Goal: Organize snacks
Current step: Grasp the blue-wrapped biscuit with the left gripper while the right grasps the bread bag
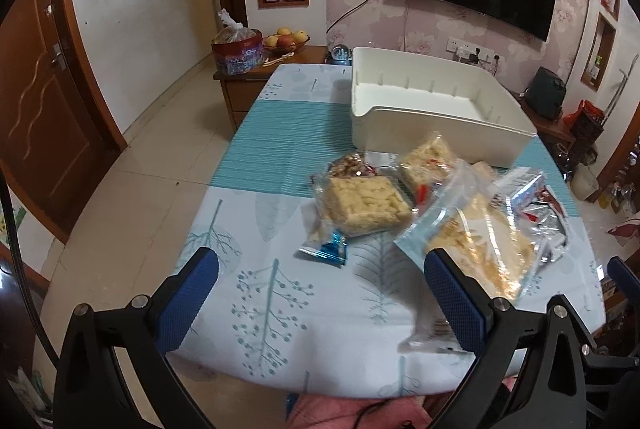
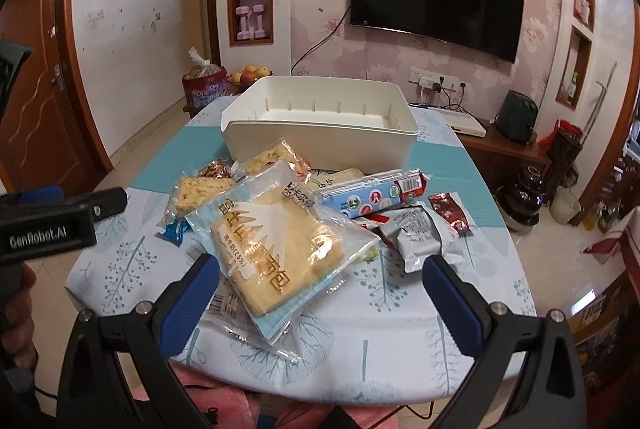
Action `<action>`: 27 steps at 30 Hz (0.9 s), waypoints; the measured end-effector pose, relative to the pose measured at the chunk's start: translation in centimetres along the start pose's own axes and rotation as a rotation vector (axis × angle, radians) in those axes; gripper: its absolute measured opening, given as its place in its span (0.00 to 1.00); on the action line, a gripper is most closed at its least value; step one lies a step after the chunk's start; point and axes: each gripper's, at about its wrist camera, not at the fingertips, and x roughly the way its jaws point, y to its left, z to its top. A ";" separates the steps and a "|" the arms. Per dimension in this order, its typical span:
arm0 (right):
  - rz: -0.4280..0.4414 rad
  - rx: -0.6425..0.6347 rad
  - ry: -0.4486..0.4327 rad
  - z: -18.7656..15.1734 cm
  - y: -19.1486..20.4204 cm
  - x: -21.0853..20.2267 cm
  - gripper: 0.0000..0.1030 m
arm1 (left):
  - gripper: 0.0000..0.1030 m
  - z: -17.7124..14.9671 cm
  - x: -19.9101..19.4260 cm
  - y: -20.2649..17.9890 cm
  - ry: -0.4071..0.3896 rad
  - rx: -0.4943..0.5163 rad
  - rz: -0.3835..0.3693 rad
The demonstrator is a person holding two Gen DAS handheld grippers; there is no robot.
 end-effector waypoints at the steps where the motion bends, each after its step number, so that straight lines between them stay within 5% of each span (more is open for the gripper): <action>1: -0.001 -0.012 0.002 0.1 0.2 0.3 0.99 | 0.99 0.1 0.3 0.1 0.003 0.005 -0.002; 13: 0.017 -0.161 0.030 0.1 3.0 4.0 0.99 | 0.99 0.5 7.1 1.9 0.140 0.035 -0.065; 27: 0.052 -0.235 0.095 0.5 4.2 9.0 0.99 | 0.99 0.5 14.7 1.2 0.293 0.101 -0.013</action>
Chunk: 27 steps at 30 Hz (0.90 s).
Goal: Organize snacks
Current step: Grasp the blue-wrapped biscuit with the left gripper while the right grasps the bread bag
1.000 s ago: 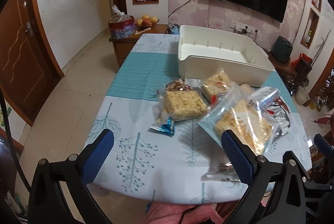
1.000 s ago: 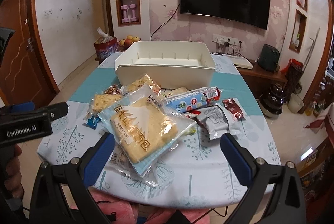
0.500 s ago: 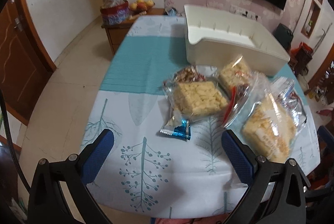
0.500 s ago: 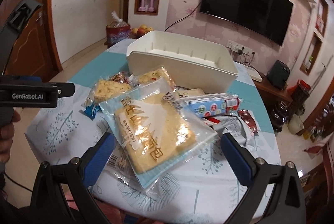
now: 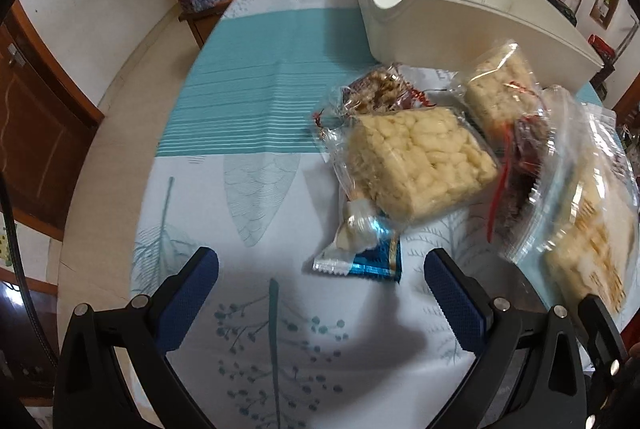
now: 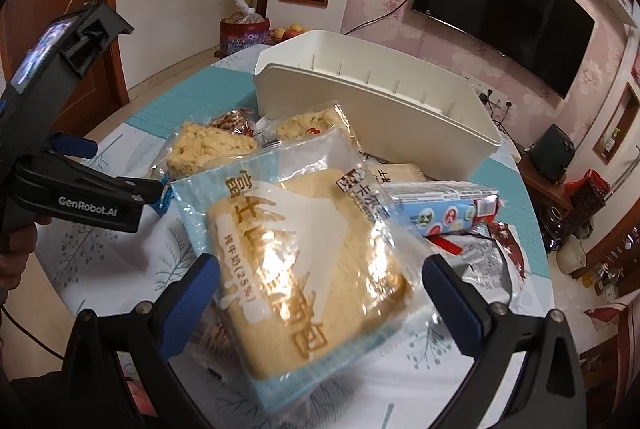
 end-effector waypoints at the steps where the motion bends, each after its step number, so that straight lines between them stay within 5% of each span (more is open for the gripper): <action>1: 0.013 -0.003 -0.003 0.1 0.0 0.2 0.99 | 0.99 0.2 0.5 0.0 0.008 0.003 0.002; 15: 0.036 -0.076 -0.015 1.0 0.9 2.8 1.00 | 0.89 2.4 3.2 -0.4 0.058 0.004 0.022; 27: 0.055 -0.053 0.019 1.4 0.6 4.1 1.00 | 0.61 2.8 3.6 0.2 0.028 -0.010 -0.070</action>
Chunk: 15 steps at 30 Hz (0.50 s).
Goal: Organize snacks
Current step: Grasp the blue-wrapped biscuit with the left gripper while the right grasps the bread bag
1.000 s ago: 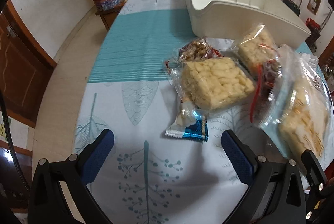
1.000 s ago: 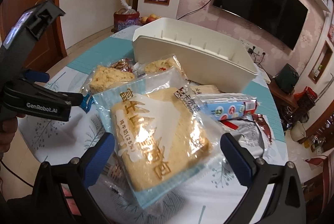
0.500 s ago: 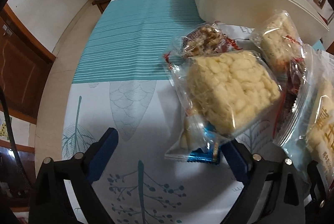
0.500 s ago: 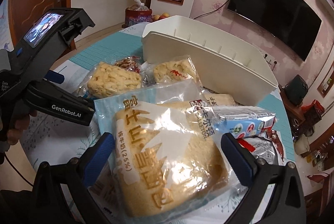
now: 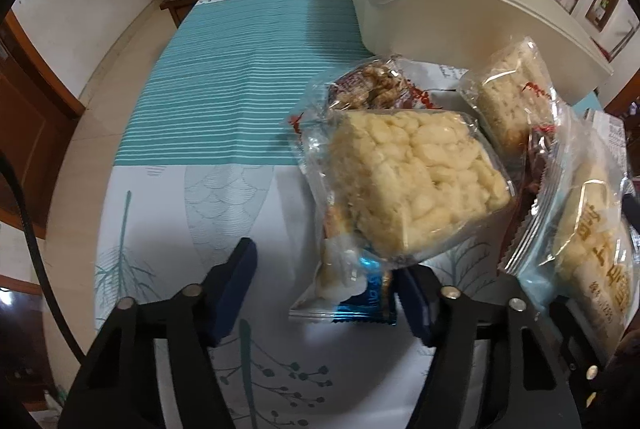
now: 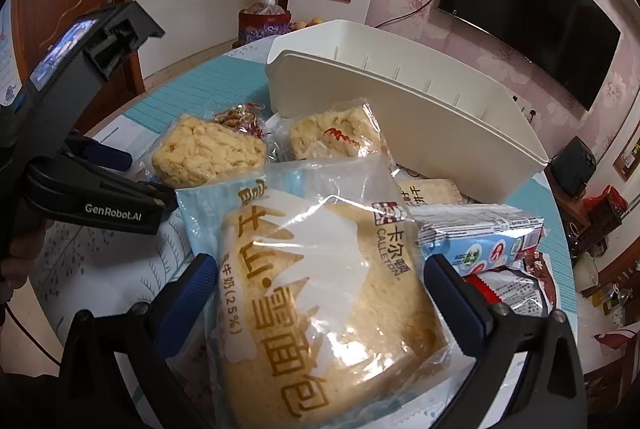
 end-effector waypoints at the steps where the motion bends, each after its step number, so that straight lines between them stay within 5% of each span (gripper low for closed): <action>1: 0.000 -0.004 0.006 0.0 0.1 0.1 1.00 | 0.56 -0.3 -0.2 -0.1 -0.005 0.004 -0.002; 7: 0.006 -0.006 0.028 0.2 0.0 0.2 0.95 | 0.37 -0.2 -0.3 -0.5 -0.028 0.011 -0.006; 15: 0.016 -0.015 0.050 0.3 -0.1 -0.2 0.90 | 0.30 -0.3 -0.3 -0.4 -0.038 -0.010 -0.005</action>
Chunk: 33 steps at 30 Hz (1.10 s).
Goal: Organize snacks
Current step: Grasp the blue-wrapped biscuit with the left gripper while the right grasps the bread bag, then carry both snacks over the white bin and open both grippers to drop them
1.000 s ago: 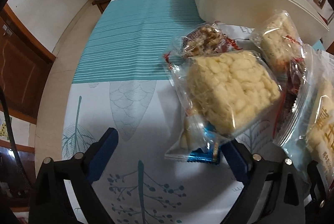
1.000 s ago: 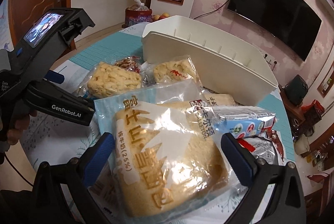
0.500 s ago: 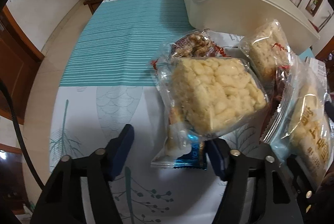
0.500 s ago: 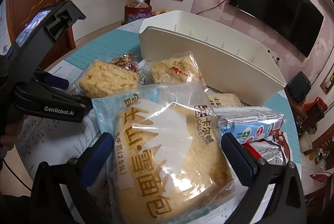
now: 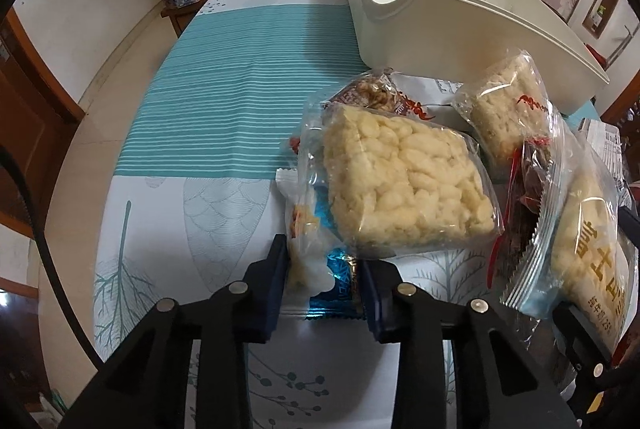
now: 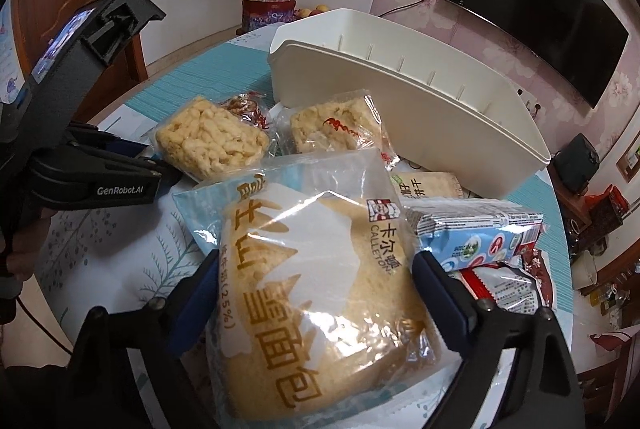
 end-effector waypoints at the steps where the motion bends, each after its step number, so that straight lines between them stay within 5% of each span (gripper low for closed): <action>1: 0.002 0.000 0.001 0.0 0.0 -0.1 0.89 | 0.30 -0.1 -0.1 0.1 0.000 -0.005 -0.001; 10: 0.048 0.022 0.002 0.2 -0.7 -0.8 0.84 | 0.27 -0.3 -0.5 0.6 0.020 -0.041 -0.009; 18: 0.078 0.040 -0.013 0.0 -0.8 -2.0 0.68 | 0.27 -0.6 -2.7 1.0 -0.020 -0.041 -0.011; 33: 0.097 0.066 -0.064 -0.1 -1.2 -6.0 0.65 | 0.27 -2.1 -9.1 0.9 -0.133 -0.038 -0.035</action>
